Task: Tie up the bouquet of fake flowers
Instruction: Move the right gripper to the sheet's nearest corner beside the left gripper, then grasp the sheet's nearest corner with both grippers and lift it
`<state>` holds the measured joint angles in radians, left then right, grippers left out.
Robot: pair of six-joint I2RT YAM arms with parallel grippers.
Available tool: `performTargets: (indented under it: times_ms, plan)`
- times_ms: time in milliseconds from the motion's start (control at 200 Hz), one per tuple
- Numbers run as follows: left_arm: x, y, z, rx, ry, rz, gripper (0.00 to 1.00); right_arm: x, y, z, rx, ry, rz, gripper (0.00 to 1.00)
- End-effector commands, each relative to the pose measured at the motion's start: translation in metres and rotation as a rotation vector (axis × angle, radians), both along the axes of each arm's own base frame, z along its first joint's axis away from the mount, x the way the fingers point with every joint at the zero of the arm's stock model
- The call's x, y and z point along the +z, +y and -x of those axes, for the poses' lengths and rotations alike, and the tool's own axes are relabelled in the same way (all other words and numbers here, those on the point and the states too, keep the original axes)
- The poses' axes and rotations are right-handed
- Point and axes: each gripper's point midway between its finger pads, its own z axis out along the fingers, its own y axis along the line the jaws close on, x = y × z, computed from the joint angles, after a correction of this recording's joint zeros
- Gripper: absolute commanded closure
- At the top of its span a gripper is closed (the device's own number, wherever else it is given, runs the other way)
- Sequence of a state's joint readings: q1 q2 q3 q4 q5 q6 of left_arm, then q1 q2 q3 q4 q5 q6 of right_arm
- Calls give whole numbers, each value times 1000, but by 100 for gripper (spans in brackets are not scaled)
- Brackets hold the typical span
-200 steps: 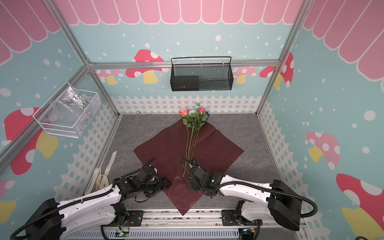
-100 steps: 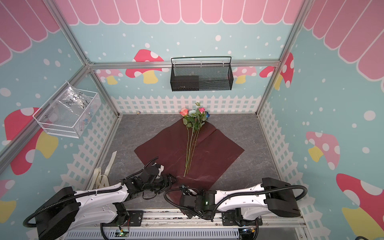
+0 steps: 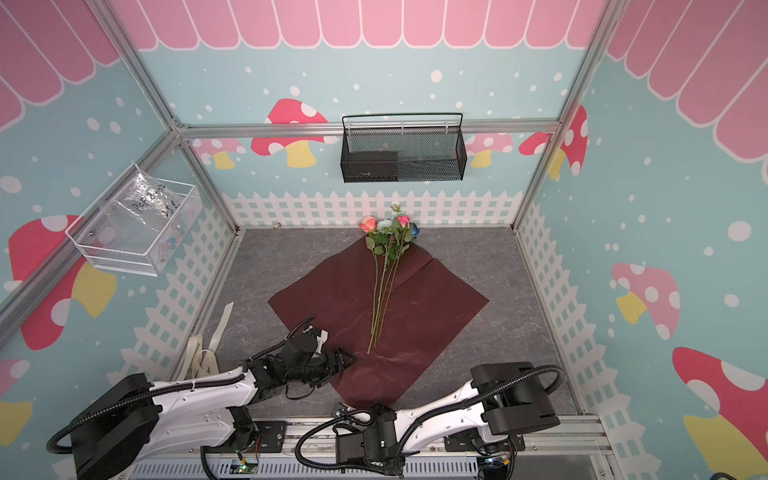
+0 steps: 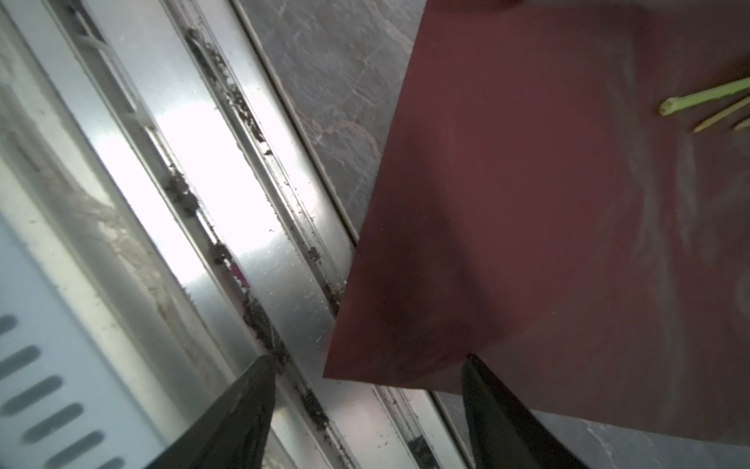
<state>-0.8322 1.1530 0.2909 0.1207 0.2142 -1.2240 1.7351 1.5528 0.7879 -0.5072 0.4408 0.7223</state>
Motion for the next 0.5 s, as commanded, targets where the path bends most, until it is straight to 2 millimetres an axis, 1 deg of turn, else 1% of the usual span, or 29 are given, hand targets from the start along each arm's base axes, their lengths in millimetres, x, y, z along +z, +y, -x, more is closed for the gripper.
performTargets:
  times_ms: [0, 130, 275, 370, 415, 495]
  plan:
    - [-9, 12, 0, 42, 3, -41, 19, 3, -1, -6, 19, -52, 32, 27]
    - [-7, 13, -1, 40, -10, -52, 19, -4, -1, -2, 44, -34, 55, 29]
    - [-6, 13, 1, 37, -14, -44, 19, -9, -4, -4, 40, -29, 75, 38]
    - [-4, 14, 1, 35, -21, -44, 19, -12, -12, -11, -14, -40, 104, 44]
    - [-3, 15, 1, 35, -24, -44, 19, -11, -12, -13, -27, -49, 107, 47]
    - [-1, 17, 1, 39, -29, -49, 19, -9, -10, -19, -51, -69, 105, 60]
